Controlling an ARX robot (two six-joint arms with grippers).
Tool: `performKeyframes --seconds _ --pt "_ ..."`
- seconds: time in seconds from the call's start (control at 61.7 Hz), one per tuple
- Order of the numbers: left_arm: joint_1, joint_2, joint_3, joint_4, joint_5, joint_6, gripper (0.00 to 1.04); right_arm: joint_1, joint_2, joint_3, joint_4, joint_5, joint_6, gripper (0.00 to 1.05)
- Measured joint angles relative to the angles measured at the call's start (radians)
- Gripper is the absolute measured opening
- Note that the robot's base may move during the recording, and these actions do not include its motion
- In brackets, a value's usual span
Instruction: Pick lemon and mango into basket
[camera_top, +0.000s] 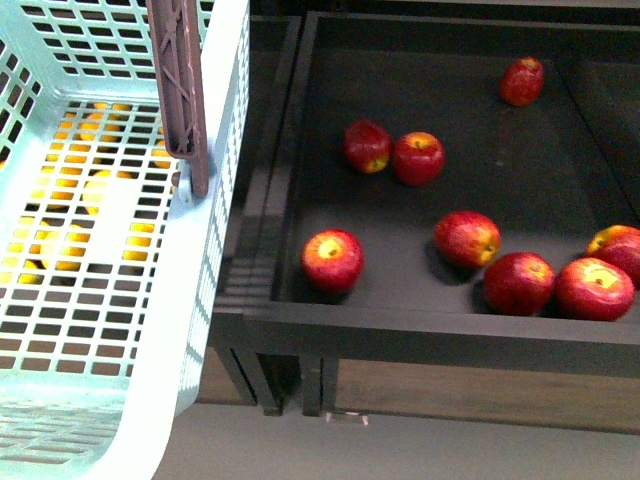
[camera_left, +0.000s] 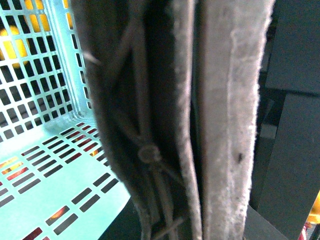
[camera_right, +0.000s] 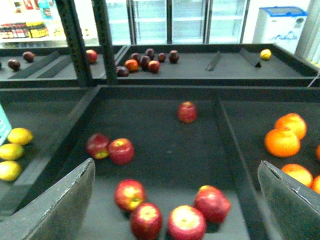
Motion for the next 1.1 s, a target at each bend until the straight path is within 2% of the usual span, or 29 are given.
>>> performKeyframes --seconds 1.103 --pt "0.000 0.000 0.000 0.000 -0.002 0.000 0.17 0.000 -0.001 0.000 -0.001 -0.003 0.000 0.96"
